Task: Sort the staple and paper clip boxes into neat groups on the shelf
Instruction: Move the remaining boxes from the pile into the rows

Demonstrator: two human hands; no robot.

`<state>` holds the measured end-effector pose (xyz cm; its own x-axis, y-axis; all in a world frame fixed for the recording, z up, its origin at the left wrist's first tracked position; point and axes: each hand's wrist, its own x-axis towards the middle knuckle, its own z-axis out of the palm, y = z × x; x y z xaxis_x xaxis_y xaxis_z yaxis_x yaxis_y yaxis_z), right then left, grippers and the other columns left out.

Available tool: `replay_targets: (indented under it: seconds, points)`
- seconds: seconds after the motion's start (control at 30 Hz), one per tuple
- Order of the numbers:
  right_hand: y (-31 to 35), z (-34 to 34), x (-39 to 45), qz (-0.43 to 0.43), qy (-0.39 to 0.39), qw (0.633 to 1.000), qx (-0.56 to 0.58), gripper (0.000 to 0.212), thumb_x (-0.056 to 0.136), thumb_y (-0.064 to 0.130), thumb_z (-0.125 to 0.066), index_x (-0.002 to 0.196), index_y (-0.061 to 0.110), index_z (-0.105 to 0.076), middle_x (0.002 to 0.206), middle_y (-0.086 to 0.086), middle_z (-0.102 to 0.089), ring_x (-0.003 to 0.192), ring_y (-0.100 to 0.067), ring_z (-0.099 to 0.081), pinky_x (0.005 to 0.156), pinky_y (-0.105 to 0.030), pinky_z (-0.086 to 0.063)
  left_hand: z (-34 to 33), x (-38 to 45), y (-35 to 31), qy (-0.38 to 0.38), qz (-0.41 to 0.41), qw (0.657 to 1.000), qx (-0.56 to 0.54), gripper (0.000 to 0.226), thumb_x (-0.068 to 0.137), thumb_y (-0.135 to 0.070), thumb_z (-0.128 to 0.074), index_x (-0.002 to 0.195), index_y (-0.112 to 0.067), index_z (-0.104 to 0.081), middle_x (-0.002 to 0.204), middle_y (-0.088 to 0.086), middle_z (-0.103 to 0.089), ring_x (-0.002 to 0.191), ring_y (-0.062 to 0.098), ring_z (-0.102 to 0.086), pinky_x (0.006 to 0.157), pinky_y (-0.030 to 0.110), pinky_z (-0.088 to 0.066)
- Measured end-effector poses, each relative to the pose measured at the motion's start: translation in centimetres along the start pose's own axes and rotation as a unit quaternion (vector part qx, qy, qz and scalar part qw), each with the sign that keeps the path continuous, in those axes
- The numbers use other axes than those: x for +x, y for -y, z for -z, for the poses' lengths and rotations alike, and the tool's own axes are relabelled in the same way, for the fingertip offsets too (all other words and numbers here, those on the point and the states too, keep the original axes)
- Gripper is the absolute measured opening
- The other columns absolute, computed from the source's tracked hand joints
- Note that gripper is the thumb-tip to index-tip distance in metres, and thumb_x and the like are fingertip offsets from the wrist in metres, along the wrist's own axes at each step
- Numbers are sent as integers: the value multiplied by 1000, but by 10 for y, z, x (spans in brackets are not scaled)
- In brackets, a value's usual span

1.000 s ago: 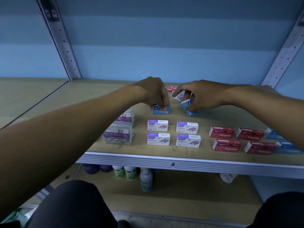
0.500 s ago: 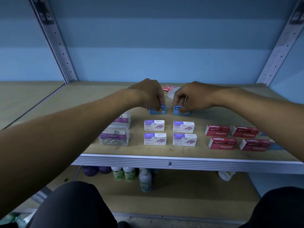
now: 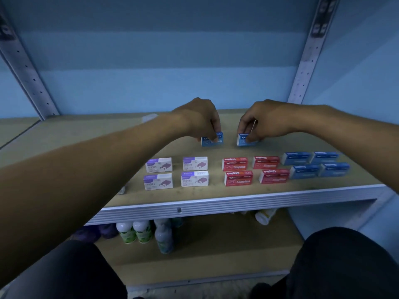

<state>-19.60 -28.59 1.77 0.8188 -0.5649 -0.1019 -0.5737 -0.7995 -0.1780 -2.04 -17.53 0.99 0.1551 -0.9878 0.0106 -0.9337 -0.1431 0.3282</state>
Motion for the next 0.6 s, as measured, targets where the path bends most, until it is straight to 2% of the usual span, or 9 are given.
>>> replay_targets:
  seconds: [0.17, 0.37, 0.5, 0.6]
  points:
    - [-38, 7, -29, -31, -9, 999, 1, 20, 82, 21, -80, 99, 32, -76, 93, 13, -74, 85, -4, -68, 78, -24, -54, -17, 20, -43, 10, -41, 999, -4, 19, 79, -21, -81, 96, -17, -77, 90, -2, -73, 77, 15, -72, 73, 30, -61]
    - [-74, 11, -57, -57, -18, 998, -8, 20, 81, 18, -79, 95, 33, -75, 90, 14, -72, 79, 1, -66, 85, -29, -57, -35, 40, -84, 8, -86, 996, 11, 20, 78, -24, -82, 96, -16, -77, 90, -1, -74, 76, 16, -72, 67, 25, -56]
    - [-90, 12, -69, -77, -21, 997, 11, 20, 82, 14, -78, 94, 30, -75, 89, 13, -73, 73, -2, -69, 80, -27, -59, -42, 51, -102, 4, -97, 995, 11, 22, 76, -25, -83, 96, -17, -77, 91, -2, -74, 80, 18, -73, 59, 19, -50]
    - [-99, 12, -73, -84, -25, 996, 17, 21, 82, 12, -78, 91, 31, -74, 88, 12, -73, 74, -7, -72, 76, -25, -60, -48, 57, -112, 3, -104, 994, 17, 23, 74, -26, -84, 94, -17, -78, 90, -1, -74, 81, 19, -73, 61, 21, -50]
